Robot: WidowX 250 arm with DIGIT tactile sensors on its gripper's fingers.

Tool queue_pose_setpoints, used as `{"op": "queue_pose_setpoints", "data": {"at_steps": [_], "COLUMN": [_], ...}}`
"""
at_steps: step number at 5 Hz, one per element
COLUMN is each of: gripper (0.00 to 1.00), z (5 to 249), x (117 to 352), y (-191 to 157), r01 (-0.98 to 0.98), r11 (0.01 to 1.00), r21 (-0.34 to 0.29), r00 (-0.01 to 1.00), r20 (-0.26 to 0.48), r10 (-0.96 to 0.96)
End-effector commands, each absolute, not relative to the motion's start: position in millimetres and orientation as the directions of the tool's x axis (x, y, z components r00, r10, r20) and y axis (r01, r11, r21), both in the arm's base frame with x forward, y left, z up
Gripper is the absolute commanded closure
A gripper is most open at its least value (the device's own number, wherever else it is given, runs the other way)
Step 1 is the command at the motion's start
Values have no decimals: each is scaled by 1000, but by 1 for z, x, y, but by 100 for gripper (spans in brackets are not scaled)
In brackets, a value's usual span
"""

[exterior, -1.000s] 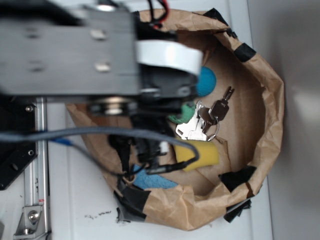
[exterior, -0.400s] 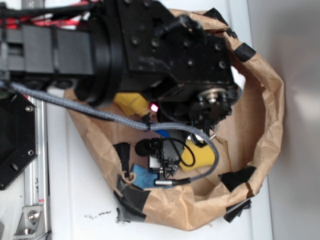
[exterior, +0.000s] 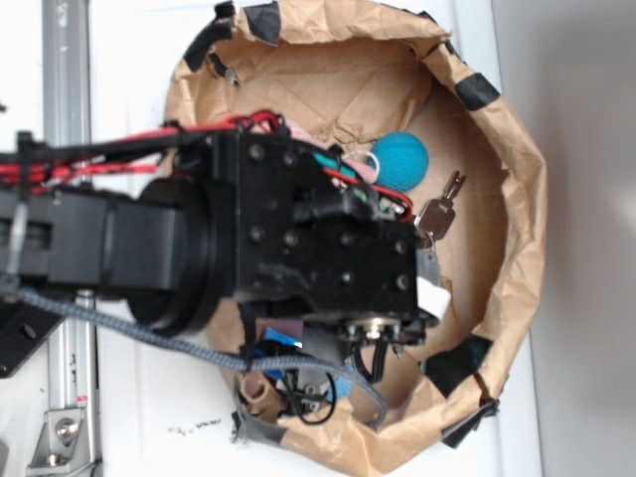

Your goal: Grab the blue sponge.

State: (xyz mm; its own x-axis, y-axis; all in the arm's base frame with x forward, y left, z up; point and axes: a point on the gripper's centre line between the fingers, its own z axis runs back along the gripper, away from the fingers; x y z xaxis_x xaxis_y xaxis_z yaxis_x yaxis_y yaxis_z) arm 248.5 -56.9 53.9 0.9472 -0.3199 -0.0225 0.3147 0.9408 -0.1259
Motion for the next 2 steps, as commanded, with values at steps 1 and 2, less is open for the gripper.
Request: {"op": "queue_pose_setpoints", "data": {"at_steps": [1,2], "gripper": [0,0], "z": [57,49], "x": [242,242], "y": [-88,-91], "r01": [427,485], "r11": [869,818], "r21": [-250,-310], "r00": [903,868], "r20": [61,55], "r10": [-425,-494]}}
